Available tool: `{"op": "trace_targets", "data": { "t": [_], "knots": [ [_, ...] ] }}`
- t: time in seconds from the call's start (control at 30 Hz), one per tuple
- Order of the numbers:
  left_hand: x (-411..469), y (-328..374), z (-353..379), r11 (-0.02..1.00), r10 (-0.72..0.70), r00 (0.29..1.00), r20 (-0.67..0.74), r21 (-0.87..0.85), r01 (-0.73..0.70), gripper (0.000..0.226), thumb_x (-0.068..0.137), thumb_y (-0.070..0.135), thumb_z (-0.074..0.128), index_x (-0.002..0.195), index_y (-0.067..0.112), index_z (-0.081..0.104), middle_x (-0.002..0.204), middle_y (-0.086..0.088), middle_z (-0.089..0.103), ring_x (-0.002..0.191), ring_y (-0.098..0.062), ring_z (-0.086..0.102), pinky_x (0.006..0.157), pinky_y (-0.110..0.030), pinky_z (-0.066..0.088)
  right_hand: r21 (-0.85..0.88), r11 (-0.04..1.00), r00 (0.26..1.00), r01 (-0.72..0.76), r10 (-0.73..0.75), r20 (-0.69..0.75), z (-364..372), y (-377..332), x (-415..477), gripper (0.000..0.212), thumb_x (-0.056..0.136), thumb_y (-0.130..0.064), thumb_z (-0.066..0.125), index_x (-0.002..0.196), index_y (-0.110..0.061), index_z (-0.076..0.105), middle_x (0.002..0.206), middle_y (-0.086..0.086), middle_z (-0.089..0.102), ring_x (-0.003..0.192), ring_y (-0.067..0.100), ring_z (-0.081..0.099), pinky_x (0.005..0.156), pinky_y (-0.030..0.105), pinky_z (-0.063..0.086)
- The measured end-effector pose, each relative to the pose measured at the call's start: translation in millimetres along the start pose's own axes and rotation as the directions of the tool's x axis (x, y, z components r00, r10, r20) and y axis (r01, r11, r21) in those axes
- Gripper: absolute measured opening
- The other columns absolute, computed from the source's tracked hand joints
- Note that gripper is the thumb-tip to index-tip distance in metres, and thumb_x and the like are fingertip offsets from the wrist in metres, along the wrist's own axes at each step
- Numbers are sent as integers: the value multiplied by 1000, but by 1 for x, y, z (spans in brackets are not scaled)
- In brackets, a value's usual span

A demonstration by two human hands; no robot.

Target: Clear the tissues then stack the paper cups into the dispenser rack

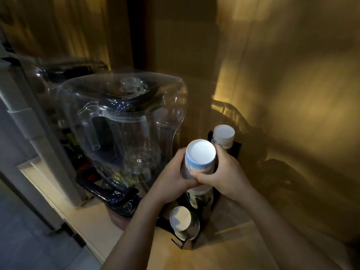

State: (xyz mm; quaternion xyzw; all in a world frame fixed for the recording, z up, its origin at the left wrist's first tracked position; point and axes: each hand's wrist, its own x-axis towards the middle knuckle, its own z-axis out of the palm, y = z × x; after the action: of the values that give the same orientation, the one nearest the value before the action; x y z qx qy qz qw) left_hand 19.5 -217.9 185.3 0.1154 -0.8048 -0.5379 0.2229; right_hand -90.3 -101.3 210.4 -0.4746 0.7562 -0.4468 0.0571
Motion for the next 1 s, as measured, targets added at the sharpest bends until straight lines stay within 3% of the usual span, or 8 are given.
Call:
{"op": "trace_targets", "data": {
  "t": [0.1, 0.2, 0.33, 0.47, 0.53, 0.7, 0.83, 1.0],
  "knots": [
    [3, -14, 8, 992, -10, 999, -37, 129, 14, 78, 69, 35, 77, 132, 42, 30, 136, 13, 42, 117, 2, 45, 97, -21, 41, -10, 999, 998, -53, 53, 34, 6, 17, -1, 69, 57, -51, 75, 112, -46, 35, 109, -20, 50, 108, 5, 49, 85, 26, 46],
    [1, -25, 16, 967, 48, 997, -61, 253, -31, 85, 72, 38, 74, 134, 49, 16, 144, 15, 27, 118, 7, 32, 94, -20, 35, -36, 996, 992, -85, 88, 91, 11, 35, -1, 79, 60, -52, 74, 123, -45, 28, 120, -18, 46, 119, 9, 44, 94, 31, 43],
    [-4, -41, 22, 884, 199, 977, -75, 444, -146, 78, 76, 38, 69, 136, 39, 18, 143, 3, 36, 121, -1, 38, 95, -25, 38, -120, 992, 992, -47, 60, 108, 16, 49, -4, 95, 60, -63, 68, 133, -55, 7, 143, -12, 34, 131, 13, 29, 107, 43, 27],
    [-7, -60, 26, 854, 180, 979, -94, 509, -108, 68, 78, 44, 65, 134, 25, 30, 132, -1, 51, 117, -13, 50, 93, -30, 42, -310, 929, 979, 202, -201, 35, 19, 60, -12, 55, 75, -52, 60, 123, -25, 52, 126, 2, 57, 111, 23, 51, 91, 44, 45],
    [-6, -68, 27, 853, 140, 985, -100, 517, -69, 67, 77, 46, 66, 132, 24, 34, 123, 2, 56, 112, -13, 52, 91, -29, 41, -369, 897, 968, 243, -250, 29, 21, 65, -15, 45, 78, -41, 62, 113, -14, 61, 119, 6, 63, 102, 28, 58, 85, 40, 46],
    [-4, -73, 23, 870, 118, 987, -113, 490, -48, 60, 75, 50, 67, 122, 29, 37, 112, 7, 58, 99, -5, 53, 82, -26, 44, -333, 915, 971, 229, -241, 8, 23, 62, -9, 39, 72, -39, 67, 104, -15, 67, 116, 3, 66, 104, 13, 56, 86, 32, 35],
    [-6, -67, 20, 869, 72, 995, -73, 494, -26, 58, 74, 48, 69, 117, 34, 33, 122, 6, 57, 103, -1, 50, 81, -25, 47, -296, 940, 984, 169, -176, 6, 21, 61, -10, 39, 72, -38, 71, 107, -19, 66, 122, -1, 62, 97, -15, 24, 86, 30, 27],
    [-2, -42, 11, 821, 84, 996, 41, 563, -92, 44, 75, 51, 65, 105, 35, 37, 108, 10, 51, 103, -12, 49, 85, -31, 41, -255, 959, 991, 123, -107, 75, 10, 54, -14, 44, 78, -42, 65, 117, -21, 60, 128, -5, 56, 113, 8, 44, 92, 30, 33]
  ]
}}
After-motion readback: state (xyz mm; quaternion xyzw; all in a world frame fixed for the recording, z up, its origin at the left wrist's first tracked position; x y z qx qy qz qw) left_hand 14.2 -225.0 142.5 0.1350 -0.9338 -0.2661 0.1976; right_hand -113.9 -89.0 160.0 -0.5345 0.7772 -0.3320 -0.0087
